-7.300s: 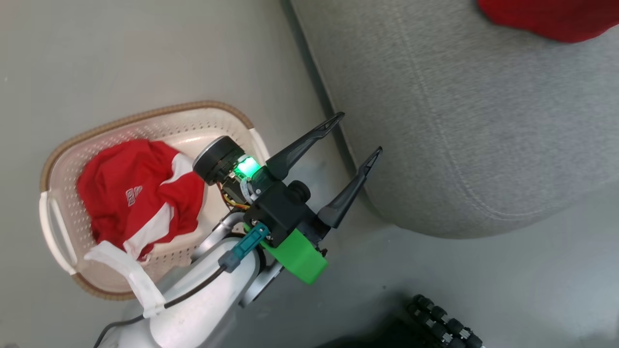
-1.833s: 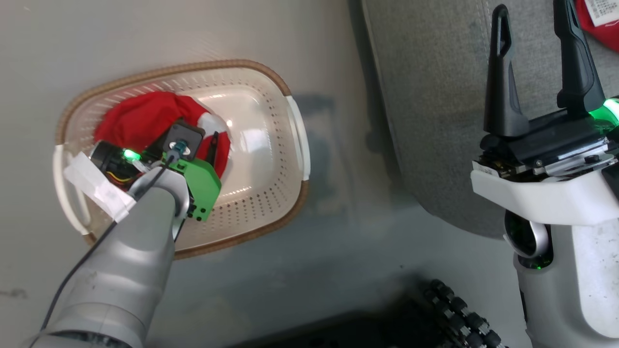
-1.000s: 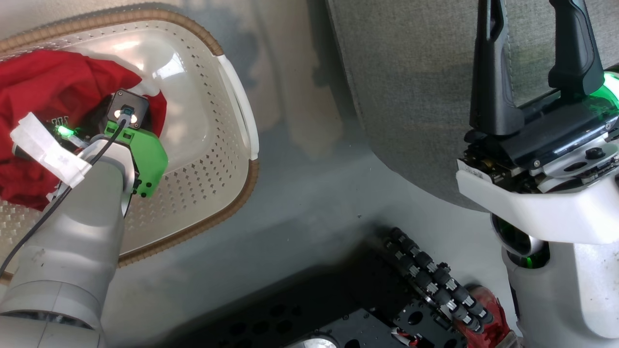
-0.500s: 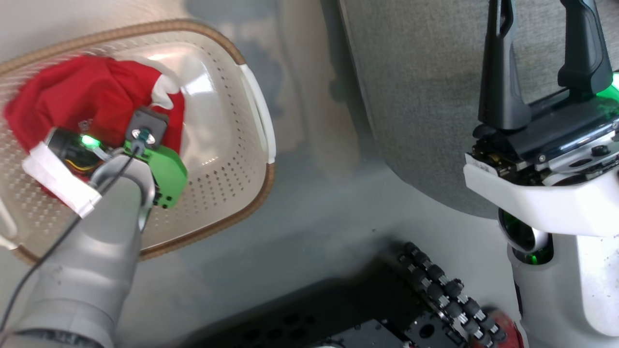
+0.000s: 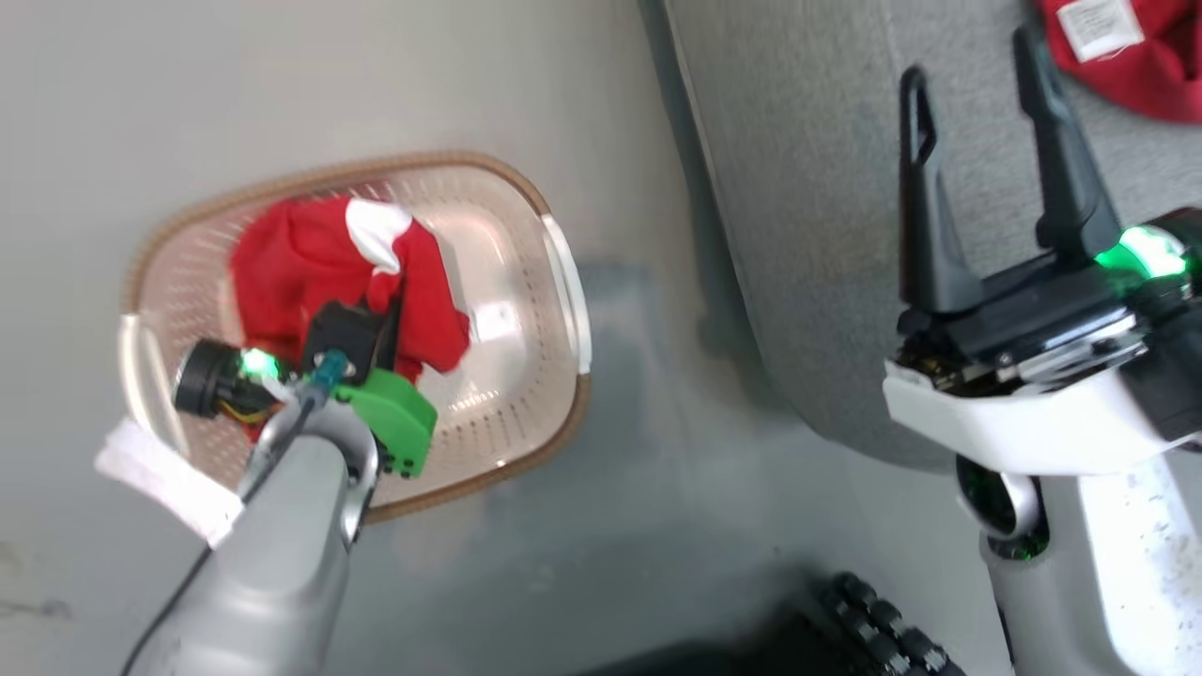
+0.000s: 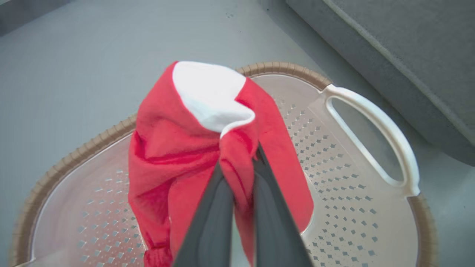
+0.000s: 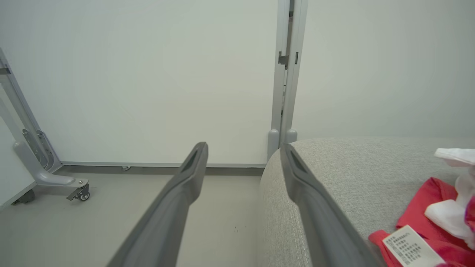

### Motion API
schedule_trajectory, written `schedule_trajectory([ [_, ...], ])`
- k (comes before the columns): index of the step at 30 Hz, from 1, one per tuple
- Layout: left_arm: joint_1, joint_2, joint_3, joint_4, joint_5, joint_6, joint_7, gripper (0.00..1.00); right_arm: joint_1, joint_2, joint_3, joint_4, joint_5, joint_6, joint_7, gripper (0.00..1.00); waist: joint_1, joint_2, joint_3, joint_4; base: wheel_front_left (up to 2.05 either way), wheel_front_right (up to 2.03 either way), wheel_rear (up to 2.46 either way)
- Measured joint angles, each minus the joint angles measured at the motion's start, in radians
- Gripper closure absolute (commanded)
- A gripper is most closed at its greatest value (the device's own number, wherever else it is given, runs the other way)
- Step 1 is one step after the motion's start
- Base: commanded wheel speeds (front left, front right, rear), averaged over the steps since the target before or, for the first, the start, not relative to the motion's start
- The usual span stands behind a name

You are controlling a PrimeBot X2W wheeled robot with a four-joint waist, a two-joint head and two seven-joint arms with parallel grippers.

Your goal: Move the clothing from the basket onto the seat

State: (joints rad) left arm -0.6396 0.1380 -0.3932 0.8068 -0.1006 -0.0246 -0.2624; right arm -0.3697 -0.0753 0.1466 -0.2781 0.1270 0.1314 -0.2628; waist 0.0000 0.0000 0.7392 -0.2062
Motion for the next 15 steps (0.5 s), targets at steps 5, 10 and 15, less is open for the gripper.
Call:
schedule_trajectory([
  [5,0.093,-0.024,0.019,-0.100,-0.010,0.006,0.000,1.00,0.062,-0.009,0.012,0.039,0.000,0.000,0.000,0.00,0.0000,0.0000,-0.114,0.028,0.00,0.00,0.00],
  [10,0.202,-0.040,0.055,-0.210,-0.022,0.009,0.000,1.00,0.139,-0.016,0.028,0.086,0.002,0.000,0.000,0.00,0.0000,0.0000,-0.244,0.057,0.00,0.00,0.00],
  [15,0.288,-0.057,0.084,-0.318,-0.027,0.008,0.000,1.00,0.205,-0.022,0.037,0.120,0.007,0.000,0.000,0.00,0.0000,0.0000,-0.364,0.078,0.00,0.00,0.00],
])
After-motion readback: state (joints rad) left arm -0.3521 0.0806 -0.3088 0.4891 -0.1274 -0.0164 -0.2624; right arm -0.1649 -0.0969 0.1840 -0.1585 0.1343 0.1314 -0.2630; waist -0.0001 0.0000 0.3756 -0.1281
